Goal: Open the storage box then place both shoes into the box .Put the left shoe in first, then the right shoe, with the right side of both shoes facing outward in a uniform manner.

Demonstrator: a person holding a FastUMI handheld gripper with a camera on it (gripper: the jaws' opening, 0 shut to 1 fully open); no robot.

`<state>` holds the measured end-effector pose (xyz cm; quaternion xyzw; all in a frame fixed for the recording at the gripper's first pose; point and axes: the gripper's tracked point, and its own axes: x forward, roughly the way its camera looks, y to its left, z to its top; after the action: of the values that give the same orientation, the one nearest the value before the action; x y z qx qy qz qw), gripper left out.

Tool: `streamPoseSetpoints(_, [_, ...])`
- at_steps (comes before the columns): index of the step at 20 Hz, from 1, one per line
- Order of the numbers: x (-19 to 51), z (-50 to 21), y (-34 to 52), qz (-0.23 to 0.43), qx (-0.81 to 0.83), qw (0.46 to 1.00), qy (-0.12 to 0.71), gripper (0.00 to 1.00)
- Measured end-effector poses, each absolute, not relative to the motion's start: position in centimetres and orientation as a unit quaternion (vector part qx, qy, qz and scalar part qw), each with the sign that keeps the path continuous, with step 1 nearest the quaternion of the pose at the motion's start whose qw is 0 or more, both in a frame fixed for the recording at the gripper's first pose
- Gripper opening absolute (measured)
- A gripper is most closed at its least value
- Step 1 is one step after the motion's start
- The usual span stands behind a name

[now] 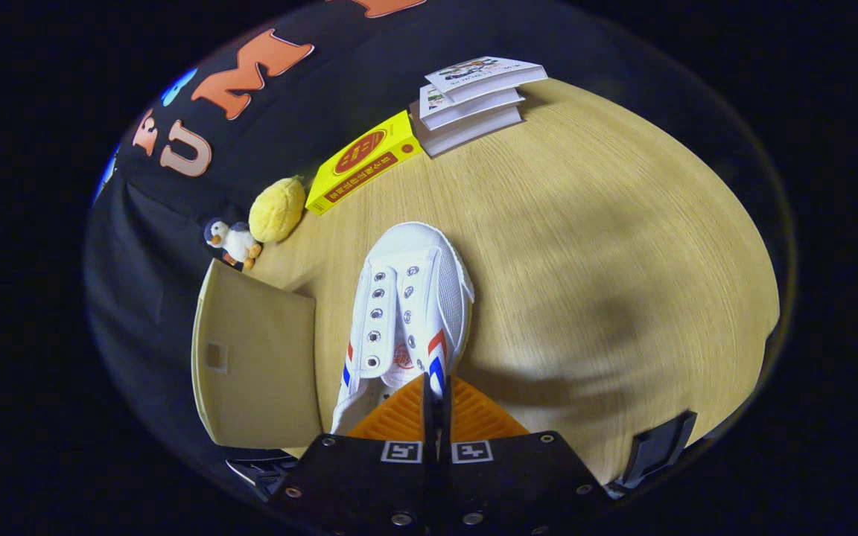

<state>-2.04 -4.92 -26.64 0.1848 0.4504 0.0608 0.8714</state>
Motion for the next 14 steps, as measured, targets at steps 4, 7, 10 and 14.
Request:
streamPoseSetpoints(4, [-1.9, -23.2, -1.9, 0.069, 0.197, 0.879, 0.428, 0.0])
streamPoseSetpoints(7, [-2.4, -20.2, 1.3, 0.081, 0.204, 0.886, 0.409, 0.0])
streamPoseSetpoints(10, [-3.1, -17.2, 5.1, 0.098, 0.212, 0.889, 0.394, 0.0])
streamPoseSetpoints(14, [-3.3, -13.8, 10.1, 0.112, 0.198, 0.9, 0.371, 0.0])
